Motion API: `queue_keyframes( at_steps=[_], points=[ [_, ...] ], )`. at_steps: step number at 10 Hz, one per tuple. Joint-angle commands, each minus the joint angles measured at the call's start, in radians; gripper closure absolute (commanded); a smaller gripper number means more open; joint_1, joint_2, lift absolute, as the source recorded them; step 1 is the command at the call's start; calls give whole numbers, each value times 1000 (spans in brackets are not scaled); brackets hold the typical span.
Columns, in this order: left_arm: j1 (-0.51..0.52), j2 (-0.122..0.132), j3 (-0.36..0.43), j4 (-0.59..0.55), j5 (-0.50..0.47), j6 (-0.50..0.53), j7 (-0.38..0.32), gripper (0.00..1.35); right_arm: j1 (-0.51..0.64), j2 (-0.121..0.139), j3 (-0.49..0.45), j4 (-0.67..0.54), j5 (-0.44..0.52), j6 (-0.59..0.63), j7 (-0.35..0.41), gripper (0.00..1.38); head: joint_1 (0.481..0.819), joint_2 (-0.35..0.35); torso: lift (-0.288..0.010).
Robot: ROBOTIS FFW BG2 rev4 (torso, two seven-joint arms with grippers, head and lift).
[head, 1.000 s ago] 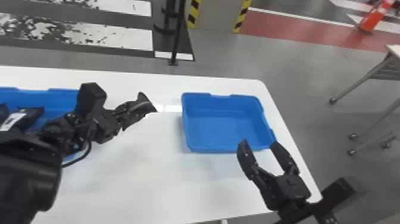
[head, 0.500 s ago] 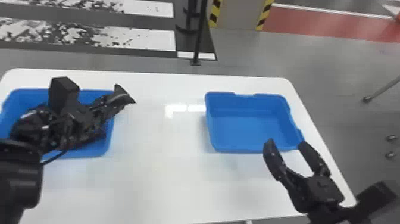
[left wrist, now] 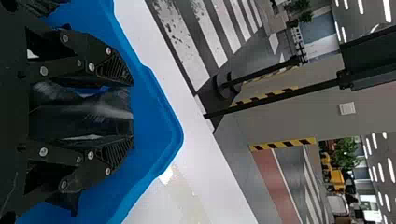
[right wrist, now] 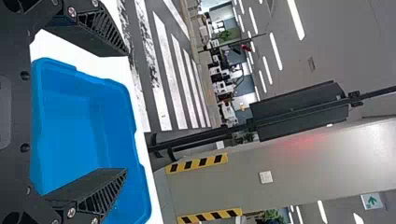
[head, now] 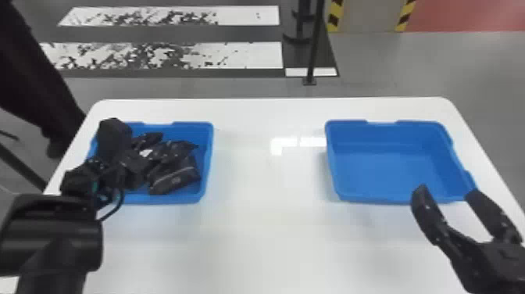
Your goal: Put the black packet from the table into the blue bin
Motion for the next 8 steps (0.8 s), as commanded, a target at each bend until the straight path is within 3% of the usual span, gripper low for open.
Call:
queue_keyframes(
  at_steps=[1,3,5,6,8],
  points=[
    [6,-6,3,-16,47,-1,0,133,-2,1,0,0,0,0,0,133,695,35,-110],
    [79,-24,42,-124,112,-6,0,160,-2,1,2,0,0,0,0,133,695,25,-110],
    [224,-72,154,-272,166,-77,29,160,-2,1,2,-2,0,0,0,133,695,34,-110],
    [300,-93,194,-318,234,-119,61,163,1,1,0,-2,-2,0,0,133,695,61,-110],
    [426,-103,206,-375,392,-185,143,163,1,1,0,-5,-4,0,0,133,695,115,-110]
  ],
)
